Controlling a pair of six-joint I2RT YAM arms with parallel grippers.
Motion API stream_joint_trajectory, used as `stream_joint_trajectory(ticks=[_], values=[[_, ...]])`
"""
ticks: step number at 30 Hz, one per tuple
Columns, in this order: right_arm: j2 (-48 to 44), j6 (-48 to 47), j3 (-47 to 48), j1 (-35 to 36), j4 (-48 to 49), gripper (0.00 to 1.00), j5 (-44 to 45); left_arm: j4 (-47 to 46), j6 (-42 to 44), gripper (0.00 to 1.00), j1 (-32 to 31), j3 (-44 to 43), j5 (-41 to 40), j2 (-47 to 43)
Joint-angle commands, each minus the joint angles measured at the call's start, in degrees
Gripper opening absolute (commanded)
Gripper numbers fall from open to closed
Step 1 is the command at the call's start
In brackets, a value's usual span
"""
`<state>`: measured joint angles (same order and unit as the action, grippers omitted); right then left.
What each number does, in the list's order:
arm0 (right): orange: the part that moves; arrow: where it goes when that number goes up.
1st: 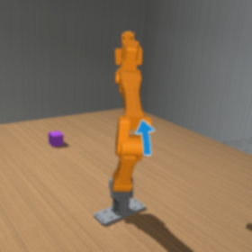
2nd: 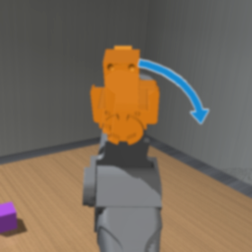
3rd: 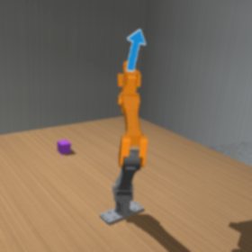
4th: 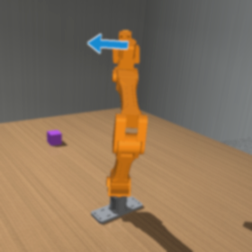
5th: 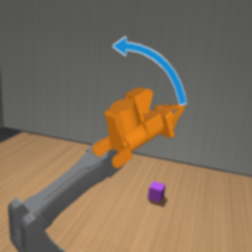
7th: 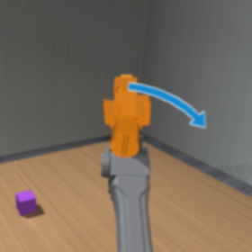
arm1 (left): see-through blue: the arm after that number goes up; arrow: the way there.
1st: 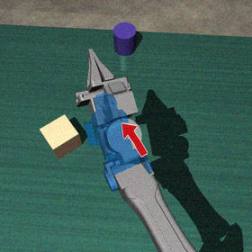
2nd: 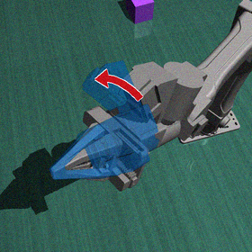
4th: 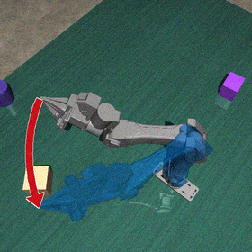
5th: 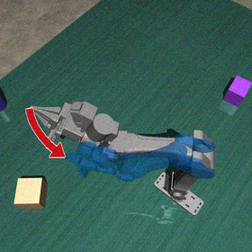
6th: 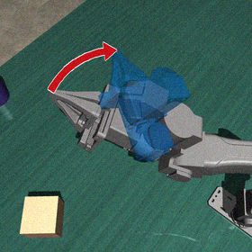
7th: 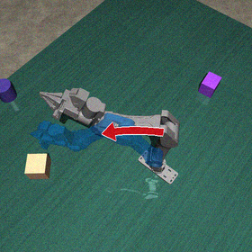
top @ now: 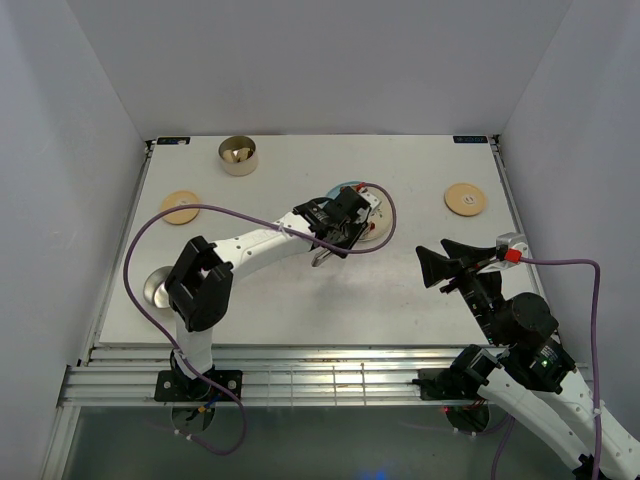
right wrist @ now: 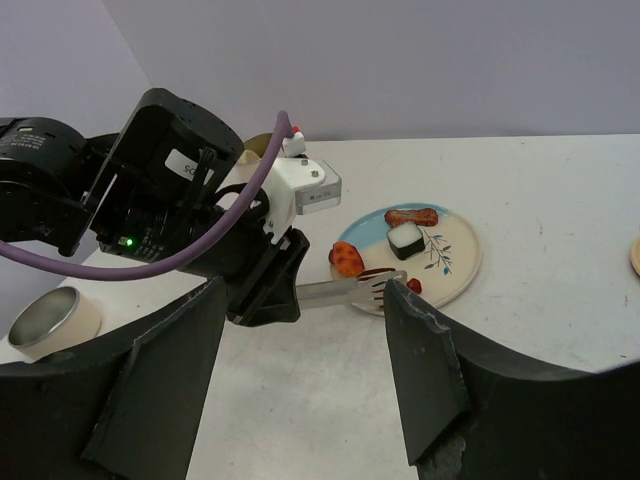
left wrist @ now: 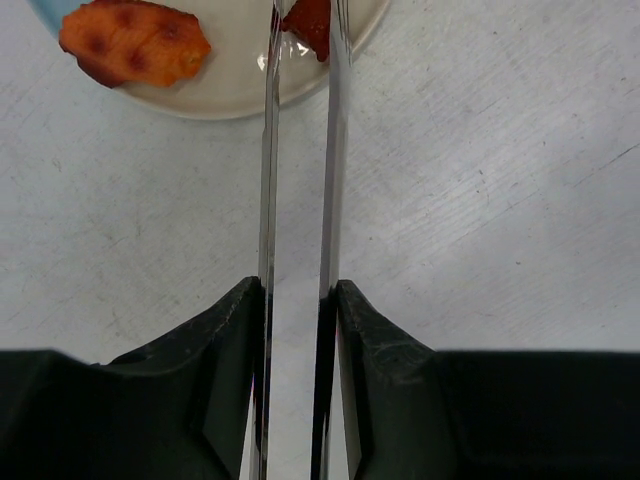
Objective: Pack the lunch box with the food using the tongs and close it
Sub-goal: Pick up the fake food from the plate.
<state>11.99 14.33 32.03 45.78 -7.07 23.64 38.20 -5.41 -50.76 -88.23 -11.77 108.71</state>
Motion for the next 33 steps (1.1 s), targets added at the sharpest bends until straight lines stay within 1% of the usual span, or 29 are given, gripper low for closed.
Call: stream_joint_trajectory(ticks=[1,6,12,15,16,19,29,32,33], values=[[-0.48,-0.53,0.05,0.10,2.76,0.70,0.71,-0.32,-0.04,0.39,-0.30,-3.35,-1.32,-0.34],[-0.56,-0.53,0.14,0.10,2.76,0.70,0.71,0.04,-0.57,0.31,-0.30,-4.06,-2.82,-0.42],[-0.65,-0.53,0.05,0.19,2.76,0.70,0.80,0.21,-1.36,0.26,-0.30,-3.97,-4.40,-1.39],[-0.65,-0.53,0.05,0.10,2.76,0.70,0.79,0.21,-1.97,0.20,-0.30,-3.97,-5.54,-2.27],[-0.56,-0.53,0.05,0.10,2.76,0.70,0.71,0.21,-2.23,0.17,-0.30,-3.97,-5.89,-2.53],[-0.65,-0.53,0.05,0.10,2.76,0.70,0.71,0.13,-2.67,0.13,-0.30,-4.15,-6.33,-3.50],[-0.30,-0.53,0.14,0.19,2.76,0.70,0.71,1.44,-4.78,0.13,-0.30,-4.76,-6.42,-7.63],[-0.30,-0.53,0.05,0.19,2.76,0.70,0.80,3.02,-5.66,0.12,-0.30,-6.43,-8.00,-7.54],[-0.21,-0.53,0.14,0.19,2.76,0.70,0.80,3.20,-6.01,0.13,-0.21,-6.87,-9.83,-7.54]])
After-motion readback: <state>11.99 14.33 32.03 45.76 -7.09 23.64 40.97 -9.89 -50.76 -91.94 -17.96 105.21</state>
